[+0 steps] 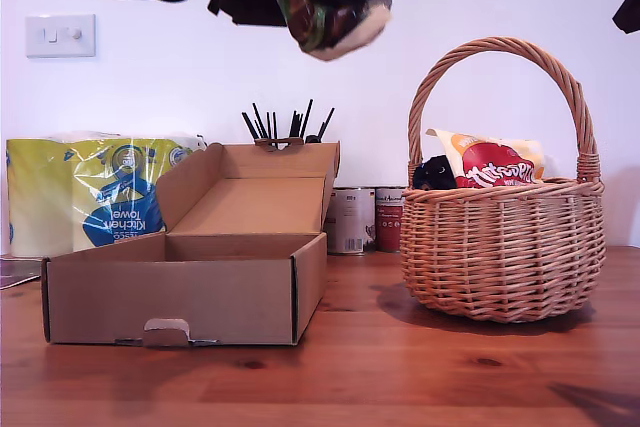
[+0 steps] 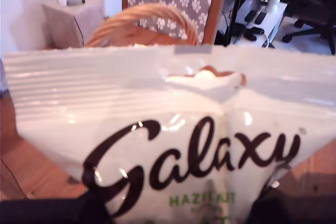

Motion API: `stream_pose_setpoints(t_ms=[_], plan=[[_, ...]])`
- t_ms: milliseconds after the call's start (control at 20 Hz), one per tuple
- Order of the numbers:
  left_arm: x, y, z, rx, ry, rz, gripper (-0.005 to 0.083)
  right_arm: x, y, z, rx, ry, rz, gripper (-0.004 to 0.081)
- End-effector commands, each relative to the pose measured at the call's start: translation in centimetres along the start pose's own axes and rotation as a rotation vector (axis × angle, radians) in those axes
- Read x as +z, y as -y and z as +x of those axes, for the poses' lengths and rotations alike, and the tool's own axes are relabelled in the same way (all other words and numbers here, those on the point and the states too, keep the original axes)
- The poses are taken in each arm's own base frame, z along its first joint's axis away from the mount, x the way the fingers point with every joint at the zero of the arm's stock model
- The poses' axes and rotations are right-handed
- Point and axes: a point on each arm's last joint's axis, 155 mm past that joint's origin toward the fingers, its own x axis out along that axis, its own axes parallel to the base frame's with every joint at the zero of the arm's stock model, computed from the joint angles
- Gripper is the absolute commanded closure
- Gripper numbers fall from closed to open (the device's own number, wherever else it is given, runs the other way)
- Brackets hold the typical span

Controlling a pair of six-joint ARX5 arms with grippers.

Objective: Move the bags of Easter eggs from the cardboard box on the left into the woven basket on the right side.

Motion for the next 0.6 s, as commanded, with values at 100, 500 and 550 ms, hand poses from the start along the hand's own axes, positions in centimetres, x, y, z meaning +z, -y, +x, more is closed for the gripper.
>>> stream_pose_setpoints(t_ms=[100, 500, 550], plan=[[-0.5, -0.8, 2.2, -0.003, 0.02, -0.032, 0.056, 0.6, -0.1, -0.2, 0.002, 0.018, -0.013, 0.0783], [2.3, -0.4, 11.2, -0.006, 0.307, 0.119, 0.056, 0.7, -0.1, -0.2, 0.001, 0.022, -0.015, 0.0782], [2.4, -0.6, 12.1, -0.001, 0.313, 0.121, 0.056, 0.7, -0.1, -0.2, 0.001, 0.022, -0.015, 0.0782]])
